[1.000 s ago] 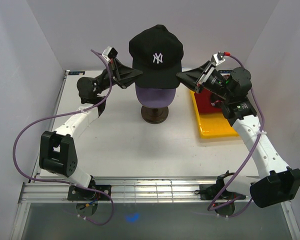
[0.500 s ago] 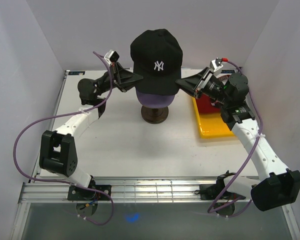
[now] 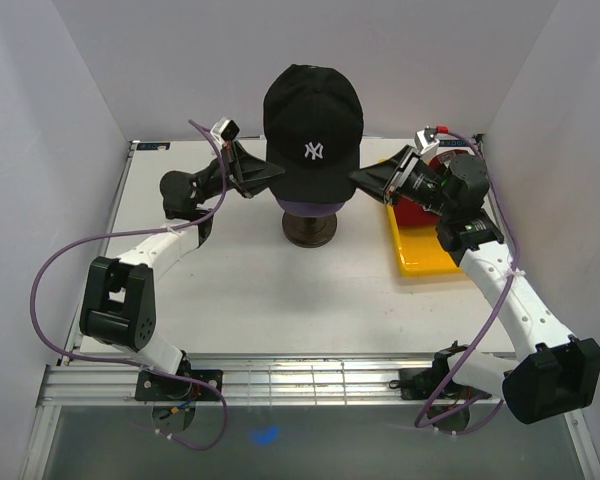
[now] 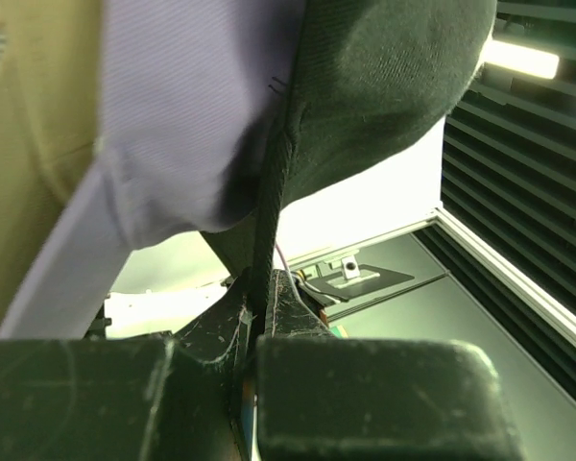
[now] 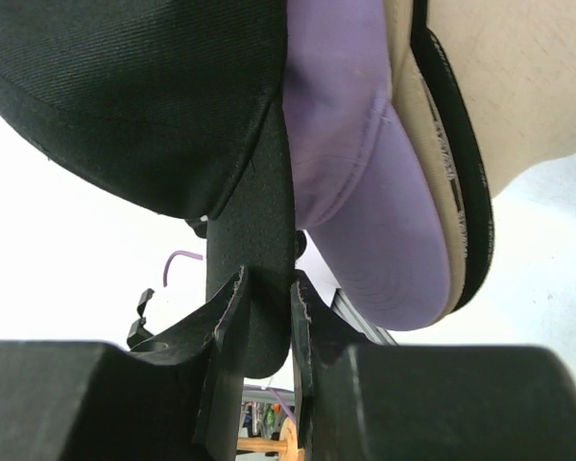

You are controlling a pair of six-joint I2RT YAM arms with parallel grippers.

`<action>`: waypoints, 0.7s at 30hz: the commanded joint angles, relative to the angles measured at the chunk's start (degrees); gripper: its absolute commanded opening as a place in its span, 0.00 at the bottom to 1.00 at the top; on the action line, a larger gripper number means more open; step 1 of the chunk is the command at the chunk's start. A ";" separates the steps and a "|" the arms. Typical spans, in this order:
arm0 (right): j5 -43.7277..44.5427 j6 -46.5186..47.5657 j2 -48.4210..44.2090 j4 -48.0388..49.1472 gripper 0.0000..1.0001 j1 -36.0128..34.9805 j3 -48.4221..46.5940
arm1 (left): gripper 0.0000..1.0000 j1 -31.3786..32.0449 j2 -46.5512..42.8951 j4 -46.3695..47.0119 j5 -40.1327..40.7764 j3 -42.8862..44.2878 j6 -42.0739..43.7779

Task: Stack the hats

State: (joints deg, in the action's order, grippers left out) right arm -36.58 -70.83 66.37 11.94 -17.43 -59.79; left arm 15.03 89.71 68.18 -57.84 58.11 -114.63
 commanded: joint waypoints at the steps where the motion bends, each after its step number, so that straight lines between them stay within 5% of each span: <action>1: -2.53 4.47 0.43 -0.96 0.08 -2.17 1.60 | 0.00 0.88 0.11 -1.30 -4.65 -2.12 1.25; 21: -0.16 7.19 2.01 -2.89 0.08 -1.55 5.03 | 0.00 -0.35 -1.29 -16.13 -7.11 -3.97 12.23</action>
State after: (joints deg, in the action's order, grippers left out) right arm -36.58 -67.02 66.89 12.97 -17.76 -56.31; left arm 13.89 88.60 62.30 -60.49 54.89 -105.91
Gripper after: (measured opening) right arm 0.251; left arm 0.120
